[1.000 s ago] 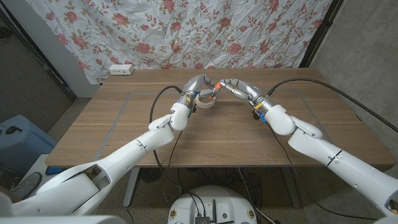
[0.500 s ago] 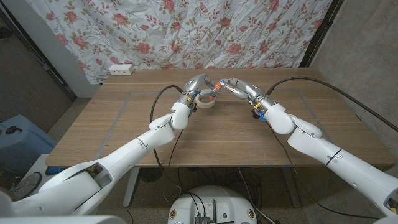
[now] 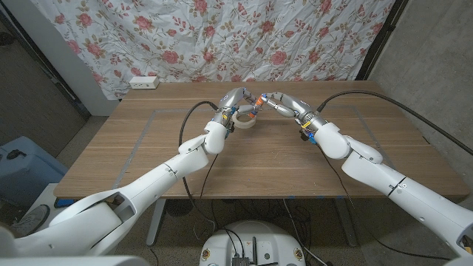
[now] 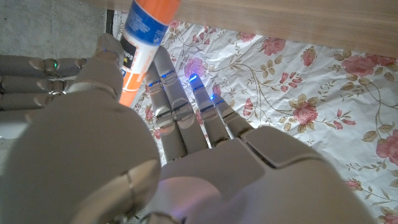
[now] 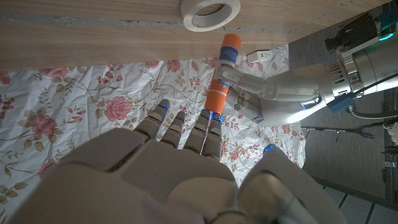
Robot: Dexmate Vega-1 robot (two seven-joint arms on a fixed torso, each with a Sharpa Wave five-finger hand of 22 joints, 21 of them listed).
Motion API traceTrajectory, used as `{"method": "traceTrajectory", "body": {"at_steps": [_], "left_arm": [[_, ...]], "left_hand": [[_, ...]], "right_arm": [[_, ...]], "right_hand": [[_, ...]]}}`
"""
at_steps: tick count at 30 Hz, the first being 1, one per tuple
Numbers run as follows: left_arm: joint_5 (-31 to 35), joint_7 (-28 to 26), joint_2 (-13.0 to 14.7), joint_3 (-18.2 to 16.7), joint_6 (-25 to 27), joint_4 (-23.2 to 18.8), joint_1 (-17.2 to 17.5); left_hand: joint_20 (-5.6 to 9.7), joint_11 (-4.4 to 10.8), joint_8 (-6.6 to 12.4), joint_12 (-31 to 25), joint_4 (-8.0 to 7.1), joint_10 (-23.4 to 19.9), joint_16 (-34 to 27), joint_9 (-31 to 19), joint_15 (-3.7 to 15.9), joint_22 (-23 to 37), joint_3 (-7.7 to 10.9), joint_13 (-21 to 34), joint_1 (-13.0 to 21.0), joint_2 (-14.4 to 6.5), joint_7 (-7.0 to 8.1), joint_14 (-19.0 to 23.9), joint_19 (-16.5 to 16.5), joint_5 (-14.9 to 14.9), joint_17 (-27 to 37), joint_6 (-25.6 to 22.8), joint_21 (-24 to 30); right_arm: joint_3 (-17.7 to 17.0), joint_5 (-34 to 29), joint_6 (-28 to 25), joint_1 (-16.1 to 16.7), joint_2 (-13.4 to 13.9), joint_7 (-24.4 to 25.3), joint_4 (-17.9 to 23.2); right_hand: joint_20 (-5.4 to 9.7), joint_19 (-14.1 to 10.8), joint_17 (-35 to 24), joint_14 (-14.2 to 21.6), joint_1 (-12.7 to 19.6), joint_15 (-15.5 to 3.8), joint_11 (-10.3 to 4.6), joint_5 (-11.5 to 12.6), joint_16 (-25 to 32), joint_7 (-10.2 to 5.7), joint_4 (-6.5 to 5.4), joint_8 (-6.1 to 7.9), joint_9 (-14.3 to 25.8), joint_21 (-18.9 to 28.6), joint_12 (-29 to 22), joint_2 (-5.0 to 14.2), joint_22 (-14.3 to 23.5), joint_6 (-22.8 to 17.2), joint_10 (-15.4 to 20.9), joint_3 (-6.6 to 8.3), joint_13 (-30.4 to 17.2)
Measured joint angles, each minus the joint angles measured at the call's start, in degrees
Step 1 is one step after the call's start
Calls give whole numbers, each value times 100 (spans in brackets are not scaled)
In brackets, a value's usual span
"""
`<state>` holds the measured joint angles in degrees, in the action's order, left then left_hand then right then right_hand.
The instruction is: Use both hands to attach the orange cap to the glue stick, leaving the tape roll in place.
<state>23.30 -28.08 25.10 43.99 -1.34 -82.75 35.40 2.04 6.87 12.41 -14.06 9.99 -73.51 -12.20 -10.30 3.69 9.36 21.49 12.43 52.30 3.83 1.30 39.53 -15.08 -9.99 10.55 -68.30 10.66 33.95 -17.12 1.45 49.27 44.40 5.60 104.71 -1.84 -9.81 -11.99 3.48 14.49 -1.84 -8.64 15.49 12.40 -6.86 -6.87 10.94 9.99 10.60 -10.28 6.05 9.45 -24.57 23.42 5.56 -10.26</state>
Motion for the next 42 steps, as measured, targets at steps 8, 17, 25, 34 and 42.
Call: {"method": "traceTrajectory", "body": {"at_steps": [8, 17, 25, 34, 42], "left_arm": [[7, -34, -5, 0, -1, 0, -3], [19, -58, -5, 0, -3, -12, -4], [29, -58, -5, 0, -3, -12, -4], [46, -63, 60, -45, 7, -149, 53], [60, -70, 69, -55, 27, -175, 64]], "left_hand": [[0, -1, 52, -36, 0, 0, 0, 0, 9, 0, 0, 45, 0, 0, -20, 71, 0, 1, 0, -20, 0], [3, -10, 94, -59, -3, -10, -40, 0, 31, 0, -3, 128, 0, 0, -30, 113, -3, 3, 12, -30, 0], [22, -21, 95, -61, -3, -20, -40, 0, 41, 0, -4, 162, -1, -1, -38, 163, -22, 3, 27, -38, 0], [21, -32, 116, -103, -1, -31, -40, -1, 31, 0, -5, 170, 0, 0, -39, 173, -21, 3, 26, -39, 0], [21, -32, 118, -103, 0, -31, -40, -43, 62, 0, -7, 198, 4, 4, -25, 205, -21, -4, 26, -25, 0]], "right_arm": [[19, -25, -51, -1, 23, -42, 39], [29, -33, -102, 13, 47, -75, 89], [51, -33, -102, 27, 72, -75, 141], [74, -62, -241, 35, 92, -195, 180], [86, -66, -256, 42, 98, -210, 192]], "right_hand": [[0, 0, 0, 33, 0, -33, -8, 0, 0, 0, 0, -9, -1, 0, -8, 0, 0, 0, -10, 0, 0], [0, 0, 29, 32, -23, -32, -4, 1, 0, 0, 0, -9, -1, 0, -8, 23, 0, 0, -8, 0, 0], [0, 0, 29, 32, -23, -32, -3, 1, 0, 0, 0, -9, -5, 0, -8, 23, 0, 0, -10, 0, 1], [0, 0, 29, 32, -24, -32, 5, 1, 0, 0, 0, -10, -39, 0, -8, 24, 0, 1, -17, 0, 1], [0, 0, 29, 31, -69, -31, 5, 1, 0, 0, 0, -10, -151, 0, -8, 69, 0, 1, -18, 0, 2]]}}
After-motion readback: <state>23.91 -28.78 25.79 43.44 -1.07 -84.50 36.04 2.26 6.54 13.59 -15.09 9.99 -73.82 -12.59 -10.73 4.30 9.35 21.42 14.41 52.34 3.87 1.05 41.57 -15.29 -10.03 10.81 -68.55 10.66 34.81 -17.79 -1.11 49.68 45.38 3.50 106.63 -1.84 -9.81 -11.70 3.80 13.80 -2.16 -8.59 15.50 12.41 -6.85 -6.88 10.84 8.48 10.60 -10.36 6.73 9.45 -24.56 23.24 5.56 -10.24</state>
